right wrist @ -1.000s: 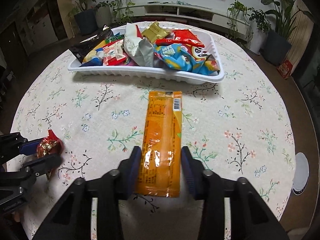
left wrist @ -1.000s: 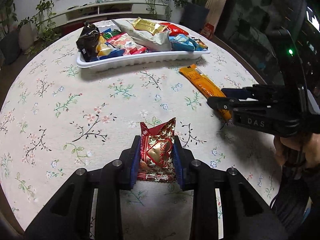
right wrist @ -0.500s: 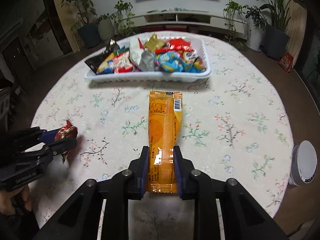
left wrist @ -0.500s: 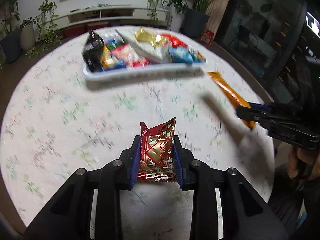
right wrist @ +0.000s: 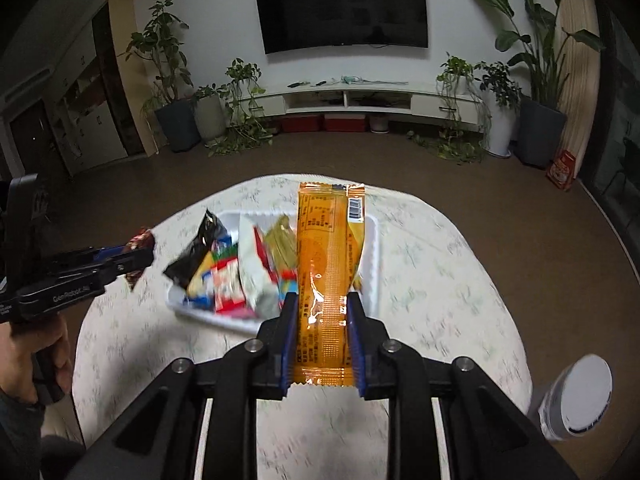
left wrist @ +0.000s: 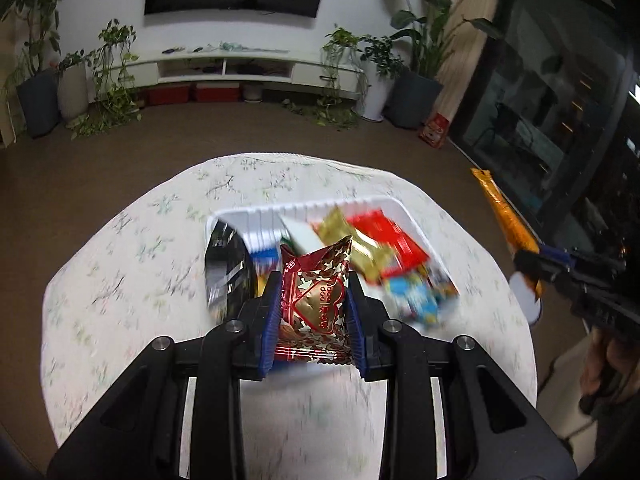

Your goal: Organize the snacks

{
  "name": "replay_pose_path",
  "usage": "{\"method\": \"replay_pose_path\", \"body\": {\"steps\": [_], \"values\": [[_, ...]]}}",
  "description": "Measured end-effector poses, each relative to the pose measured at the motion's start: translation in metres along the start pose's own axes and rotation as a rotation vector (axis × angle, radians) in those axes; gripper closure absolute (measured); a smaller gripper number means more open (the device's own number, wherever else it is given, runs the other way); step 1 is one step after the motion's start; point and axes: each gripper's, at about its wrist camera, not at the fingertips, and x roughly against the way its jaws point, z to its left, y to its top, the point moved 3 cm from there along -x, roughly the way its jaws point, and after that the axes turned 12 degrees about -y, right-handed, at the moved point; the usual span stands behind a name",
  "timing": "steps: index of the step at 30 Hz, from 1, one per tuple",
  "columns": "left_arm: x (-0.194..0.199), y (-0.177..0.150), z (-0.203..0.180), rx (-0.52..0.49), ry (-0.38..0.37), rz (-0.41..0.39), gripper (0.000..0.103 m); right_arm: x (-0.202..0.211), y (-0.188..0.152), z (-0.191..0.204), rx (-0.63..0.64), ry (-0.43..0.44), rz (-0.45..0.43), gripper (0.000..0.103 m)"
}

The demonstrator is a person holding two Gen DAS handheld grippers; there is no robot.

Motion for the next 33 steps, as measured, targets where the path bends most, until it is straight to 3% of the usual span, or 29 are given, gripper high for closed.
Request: {"method": "replay_pose_path", "body": {"steps": [6,12,19,24,26,30,32,33], "values": [[-0.062,0.011,0.009,0.007,0.038,0.065,0.075,-0.063,0.034,0.04,0.082,-0.015,0.042,0.078],[-0.099,0.003,0.026,0.031,0.093,0.096,0.075,-0.123,0.029,0.054,0.116,-0.038,0.119,0.078],[-0.113,-0.003,0.033,0.042,0.125,0.092,0.073,-0.148,0.018,0.058,0.137,-0.064,0.144,0.078],[-0.112,-0.002,0.03,0.042,0.124,0.065,0.043,-0.148,0.018,0.057,0.139,-0.064,0.141,0.075],[-0.112,-0.001,0.024,0.026,0.119,0.063,0.027,-0.145,0.018,0.058,0.138,-0.063,0.138,0.071],[-0.1,0.001,0.014,0.023,0.136,0.042,0.023,-0.137,0.017,0.06,0.154,-0.07,0.125,0.067],[-0.089,0.0,0.013,0.028,0.159,0.03,0.006,-0.132,0.017,0.059,0.158,-0.075,0.116,0.064],[-0.083,-0.001,0.012,0.031,0.156,0.02,0.002,-0.129,0.017,0.06,0.158,-0.08,0.11,0.06]]}}
